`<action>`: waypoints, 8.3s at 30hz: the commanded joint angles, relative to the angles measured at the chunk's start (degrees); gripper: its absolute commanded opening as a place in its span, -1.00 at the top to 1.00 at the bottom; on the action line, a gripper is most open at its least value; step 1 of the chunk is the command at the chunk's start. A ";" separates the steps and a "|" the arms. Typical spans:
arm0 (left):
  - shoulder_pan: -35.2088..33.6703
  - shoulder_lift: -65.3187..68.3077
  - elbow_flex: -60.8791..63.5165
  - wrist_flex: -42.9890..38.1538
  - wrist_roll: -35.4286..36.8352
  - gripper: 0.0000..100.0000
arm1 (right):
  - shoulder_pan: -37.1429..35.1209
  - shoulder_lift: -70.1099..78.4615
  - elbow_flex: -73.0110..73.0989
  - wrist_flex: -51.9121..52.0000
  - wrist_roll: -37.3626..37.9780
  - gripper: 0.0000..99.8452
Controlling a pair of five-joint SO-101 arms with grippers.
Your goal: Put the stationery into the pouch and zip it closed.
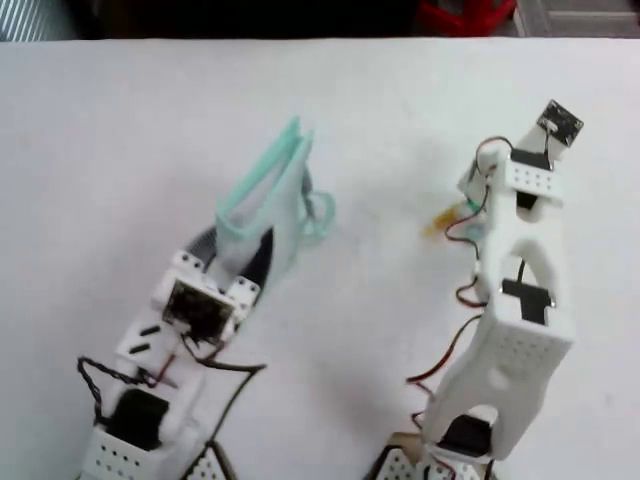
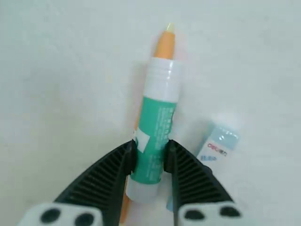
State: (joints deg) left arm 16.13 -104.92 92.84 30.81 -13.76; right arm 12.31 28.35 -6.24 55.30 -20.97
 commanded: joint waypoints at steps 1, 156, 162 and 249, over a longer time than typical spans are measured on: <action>0.13 0.13 0.09 0.26 -0.97 0.71 | 0.31 -1.10 -2.11 0.48 2.90 0.96; -1.80 0.13 2.37 -3.69 9.58 0.57 | 4.97 1.89 -2.99 6.11 -4.13 0.60; -1.80 0.13 2.37 -3.69 9.58 0.57 | 4.97 2.86 -4.13 6.11 -3.87 0.89; -1.80 0.13 2.81 -4.13 9.58 0.57 | -56.40 -64.31 19.16 5.23 24.18 0.47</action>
State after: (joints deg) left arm 14.46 -104.13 96.35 27.56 -3.65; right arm -43.87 -33.54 13.01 61.27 2.77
